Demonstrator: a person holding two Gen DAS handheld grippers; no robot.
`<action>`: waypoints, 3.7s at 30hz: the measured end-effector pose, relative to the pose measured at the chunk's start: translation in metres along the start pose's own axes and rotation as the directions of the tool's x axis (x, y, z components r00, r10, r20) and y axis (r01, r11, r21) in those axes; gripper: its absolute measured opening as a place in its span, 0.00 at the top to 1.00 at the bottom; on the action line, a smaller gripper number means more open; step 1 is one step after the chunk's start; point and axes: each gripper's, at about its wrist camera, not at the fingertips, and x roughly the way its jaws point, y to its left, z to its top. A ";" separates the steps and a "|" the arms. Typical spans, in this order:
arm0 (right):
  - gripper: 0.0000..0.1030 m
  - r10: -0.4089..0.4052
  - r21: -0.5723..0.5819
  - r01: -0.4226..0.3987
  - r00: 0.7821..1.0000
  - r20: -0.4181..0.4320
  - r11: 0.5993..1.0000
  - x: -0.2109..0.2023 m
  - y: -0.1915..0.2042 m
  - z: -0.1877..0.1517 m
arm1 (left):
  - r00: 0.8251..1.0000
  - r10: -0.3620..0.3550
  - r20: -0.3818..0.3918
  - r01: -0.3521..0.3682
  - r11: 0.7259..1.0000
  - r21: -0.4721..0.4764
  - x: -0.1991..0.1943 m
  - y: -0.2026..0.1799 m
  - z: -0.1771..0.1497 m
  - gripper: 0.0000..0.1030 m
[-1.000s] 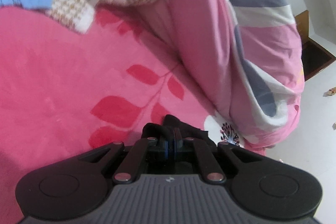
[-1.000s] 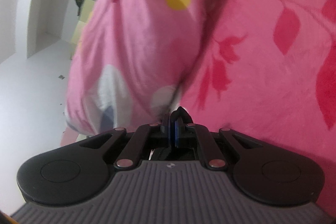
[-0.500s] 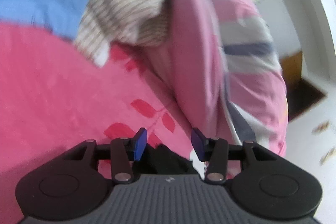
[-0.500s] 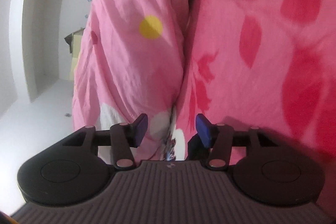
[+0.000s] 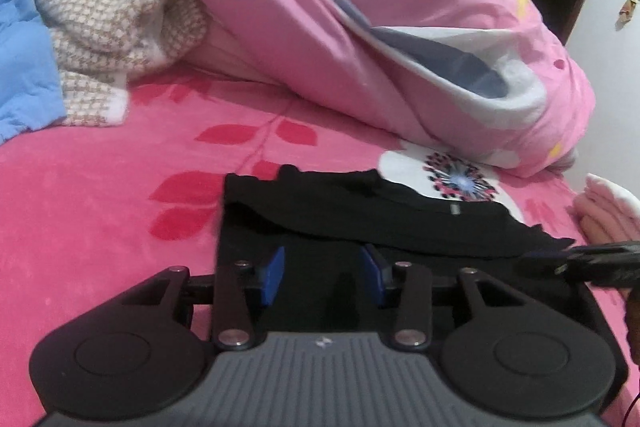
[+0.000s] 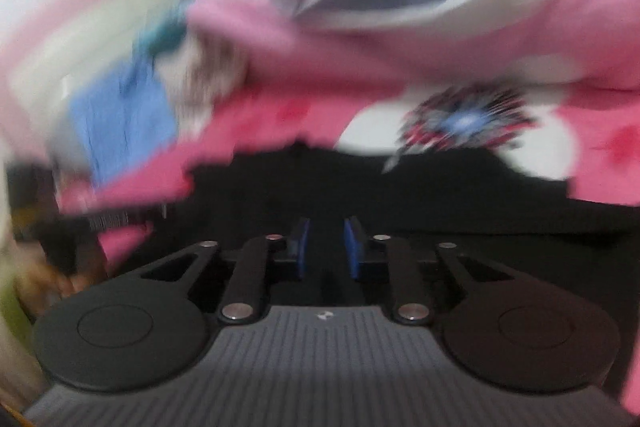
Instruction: Fold clothes
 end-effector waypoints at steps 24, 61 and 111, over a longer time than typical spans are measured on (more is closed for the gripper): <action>0.86 0.041 -0.138 -0.060 0.990 -0.135 0.989 0.091 0.036 0.051 | 0.993 0.023 0.114 0.008 0.965 -0.262 0.006 0.059 0.016 0.55; 0.65 -0.216 0.286 0.194 0.975 0.049 0.938 -0.066 -0.098 0.019 | 0.994 0.007 0.108 0.022 0.964 -0.264 0.002 0.056 0.011 0.45; 0.94 -0.242 0.508 0.150 0.963 0.120 0.849 -0.055 -0.226 -0.029 | 0.995 0.032 0.098 -0.007 0.970 -0.243 0.018 0.056 0.007 0.51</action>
